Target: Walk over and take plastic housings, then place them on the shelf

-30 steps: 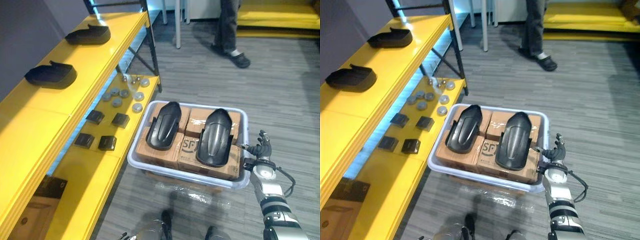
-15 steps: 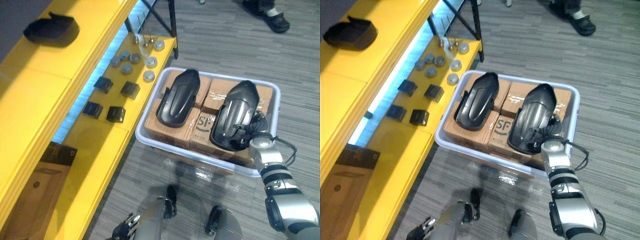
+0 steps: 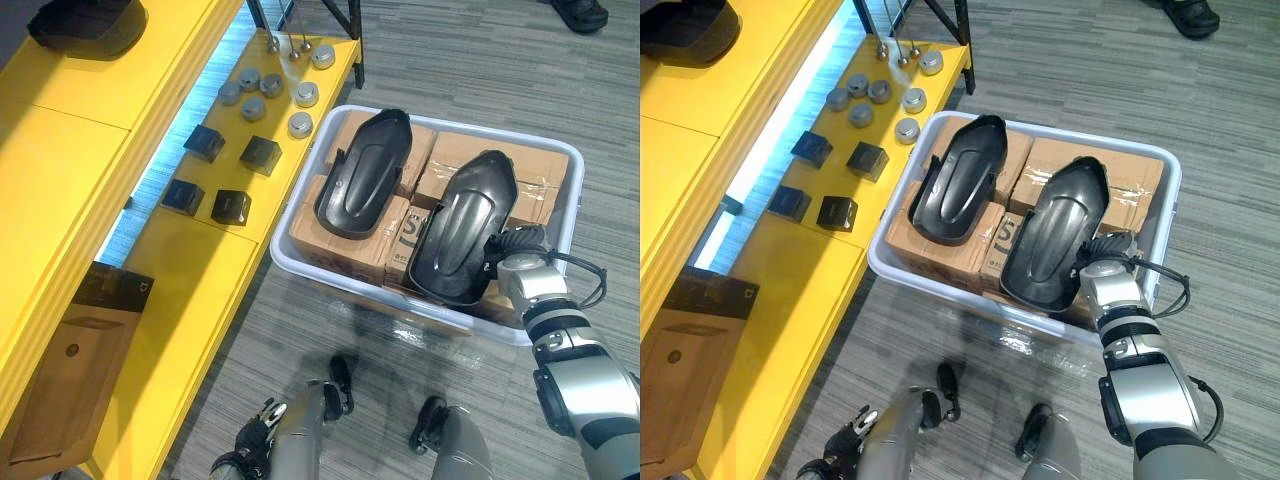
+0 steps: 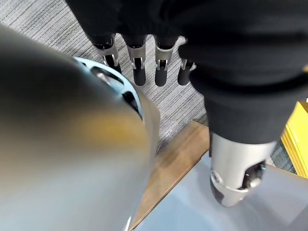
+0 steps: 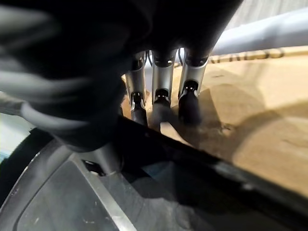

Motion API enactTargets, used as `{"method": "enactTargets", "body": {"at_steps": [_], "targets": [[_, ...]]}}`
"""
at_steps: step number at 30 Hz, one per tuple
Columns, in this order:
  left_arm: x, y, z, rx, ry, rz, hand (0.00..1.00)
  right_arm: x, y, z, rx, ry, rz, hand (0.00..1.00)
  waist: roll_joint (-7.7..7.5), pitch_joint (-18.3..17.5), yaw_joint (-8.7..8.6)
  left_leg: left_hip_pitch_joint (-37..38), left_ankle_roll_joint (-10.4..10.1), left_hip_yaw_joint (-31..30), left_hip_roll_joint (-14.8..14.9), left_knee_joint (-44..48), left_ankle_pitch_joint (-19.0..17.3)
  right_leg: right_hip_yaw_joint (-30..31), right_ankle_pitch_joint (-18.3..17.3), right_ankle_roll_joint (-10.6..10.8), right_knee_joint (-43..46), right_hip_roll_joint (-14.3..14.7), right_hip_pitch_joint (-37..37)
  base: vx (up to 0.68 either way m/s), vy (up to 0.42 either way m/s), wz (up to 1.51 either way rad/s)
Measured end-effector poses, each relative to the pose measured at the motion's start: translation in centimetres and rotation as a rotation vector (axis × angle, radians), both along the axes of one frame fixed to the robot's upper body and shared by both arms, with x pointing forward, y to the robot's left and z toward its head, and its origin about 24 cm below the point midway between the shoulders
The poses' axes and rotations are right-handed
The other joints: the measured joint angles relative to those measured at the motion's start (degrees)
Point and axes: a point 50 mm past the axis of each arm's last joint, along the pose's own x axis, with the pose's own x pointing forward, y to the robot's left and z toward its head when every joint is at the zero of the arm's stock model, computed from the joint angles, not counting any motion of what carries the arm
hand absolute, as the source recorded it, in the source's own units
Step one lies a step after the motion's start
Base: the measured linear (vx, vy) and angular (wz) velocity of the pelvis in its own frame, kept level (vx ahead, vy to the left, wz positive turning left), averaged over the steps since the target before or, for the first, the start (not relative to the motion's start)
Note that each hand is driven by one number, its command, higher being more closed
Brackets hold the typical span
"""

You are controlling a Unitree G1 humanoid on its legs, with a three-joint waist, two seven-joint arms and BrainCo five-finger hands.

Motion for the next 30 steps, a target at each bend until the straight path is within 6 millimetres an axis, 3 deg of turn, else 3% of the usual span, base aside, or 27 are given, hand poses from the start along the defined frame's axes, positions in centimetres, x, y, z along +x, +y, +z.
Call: {"method": "enactTargets", "body": {"at_steps": [6,9,12,15,21,23,26,30], "targets": [[0.3,-0.3,0.7,-0.038,-0.073,0.054,0.0,0.1,0.0,-0.1,-0.103,0.035,0.039,1.0,-0.05,0.02,-0.37,2.23,0.15,-0.13,-0.56,-0.83,0.32,-0.5,-0.08,-0.08,-0.33,-0.44,2.33,-0.04,-0.016,0.03],[1.6,-0.6,2.7,-0.07,-0.189,0.085,0.0,0.3,0.1,1.4,-0.273,-0.019,0.079,1.0,-0.14,0.02,-0.71,5.5,-0.08,-0.56,-1.7,-3.76,1.5,-2.05,-0.08,-0.01,-1.87,-1.12,5.96,-0.04,-0.027,0.23],[4.0,-0.5,6.0,-0.049,-0.327,0.132,0.0,0.1,0.4,2.4,-0.413,-0.072,0.133,1.0,-0.5,-0.03,-0.34,9.57,-0.11,-1.43,-2.22,-6.91,3.16,-3.62,0.42,-0.02,-4.51,-0.63,10.57,-0.02,-0.057,0.15],[5.2,0.6,10.0,-0.025,-0.492,0.163,0.0,-0.5,-0.2,1.3,-0.477,-0.051,0.149,1.0,-0.92,0.02,-0.99,13.67,-0.5,-2.82,-2.37,-10.27,4.41,-5.91,1.65,0.04,-8.8,0.82,16.15,0.02,-0.058,0.12],[4.2,0.6,16.2,0.02,-0.738,0.162,0.0,-2.9,-1.7,-3.3,-0.452,0.011,0.139,1.0,-2.34,-0.64,-1.65,24.17,-1.62,-3.52,-2.97,-19.47,7.08,-8.03,4.75,0.75,-19.16,4.01,27.19,0.08,-0.022,0.01],[4.3,0.1,17.0,0.012,-0.764,0.136,0.0,-3.2,-1.2,-4.0,-0.431,-0.019,0.147,1.0,-3.1,-2.05,-1.64,25.52,-1.98,-3.63,-2.78,-21.62,7.76,-8.37,5.43,0.61,-21.5,4.99,28.48,0.08,-0.038,-0.05],[4.7,-2.2,17.1,-0.033,-0.74,0.037,0.0,-3.2,1.3,-4.2,-0.413,-0.107,0.199,1.0,-4.28,-4.17,-1.75,27.81,-2.63,-3.46,-2.16,-25.69,9.29,-8.69,7.34,0.4,-26.45,7.23,30.83,0.09,-0.054,-0.08],[5.8,-7.1,16.8,-0.103,-0.683,-0.147,0.0,-3.0,5.0,-3.6,-0.366,-0.237,0.283,1.0,-5.14,-7.6,-1.64,31.52,-3.28,-2.33,-1.82,-31.73,11.52,-8.28,10.08,0.22,-32.69,9.69,33.71,0.08,-0.023,-0.14]]}}
